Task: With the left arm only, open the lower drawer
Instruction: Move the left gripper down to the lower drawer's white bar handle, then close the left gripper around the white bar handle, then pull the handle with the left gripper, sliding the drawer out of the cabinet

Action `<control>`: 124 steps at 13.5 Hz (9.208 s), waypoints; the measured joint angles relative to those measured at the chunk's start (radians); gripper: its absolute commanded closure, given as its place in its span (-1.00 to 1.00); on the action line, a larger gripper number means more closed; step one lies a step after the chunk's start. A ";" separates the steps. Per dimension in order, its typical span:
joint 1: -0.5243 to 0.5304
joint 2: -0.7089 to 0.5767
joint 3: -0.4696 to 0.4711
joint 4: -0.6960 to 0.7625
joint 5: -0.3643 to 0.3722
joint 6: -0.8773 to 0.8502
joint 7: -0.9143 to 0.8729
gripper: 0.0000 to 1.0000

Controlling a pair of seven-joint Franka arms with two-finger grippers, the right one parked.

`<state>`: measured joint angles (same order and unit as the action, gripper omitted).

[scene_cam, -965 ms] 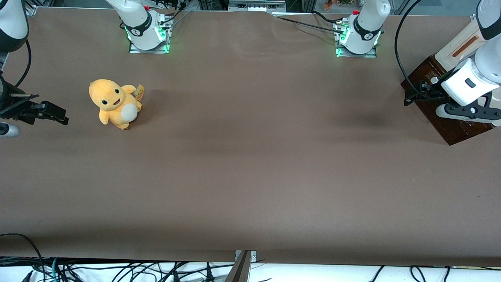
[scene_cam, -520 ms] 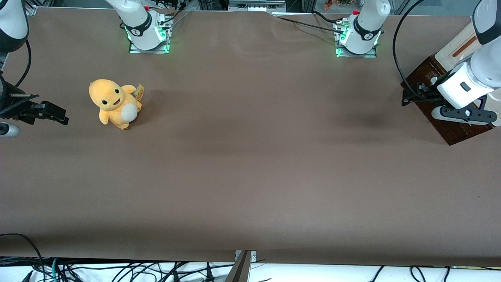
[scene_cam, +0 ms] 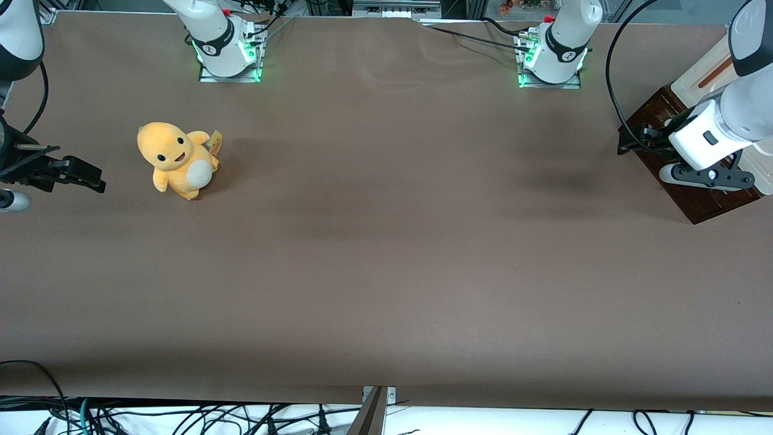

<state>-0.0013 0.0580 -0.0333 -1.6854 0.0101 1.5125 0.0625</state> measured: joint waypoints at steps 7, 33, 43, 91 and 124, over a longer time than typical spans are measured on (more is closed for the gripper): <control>0.001 0.107 0.004 -0.006 0.314 -0.028 -0.074 -1.00; -0.050 0.451 -0.005 -0.471 1.003 -0.161 -1.109 -0.93; -0.015 0.537 -0.005 -0.477 1.116 -0.160 -1.249 -0.30; -0.020 0.528 -0.117 -0.395 1.055 -0.189 -1.253 0.90; -0.097 0.571 -0.130 -0.289 0.945 -0.240 -1.235 -1.00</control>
<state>-0.0985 0.6291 -0.1638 -1.9741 0.9553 1.2729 -1.1725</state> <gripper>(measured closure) 0.467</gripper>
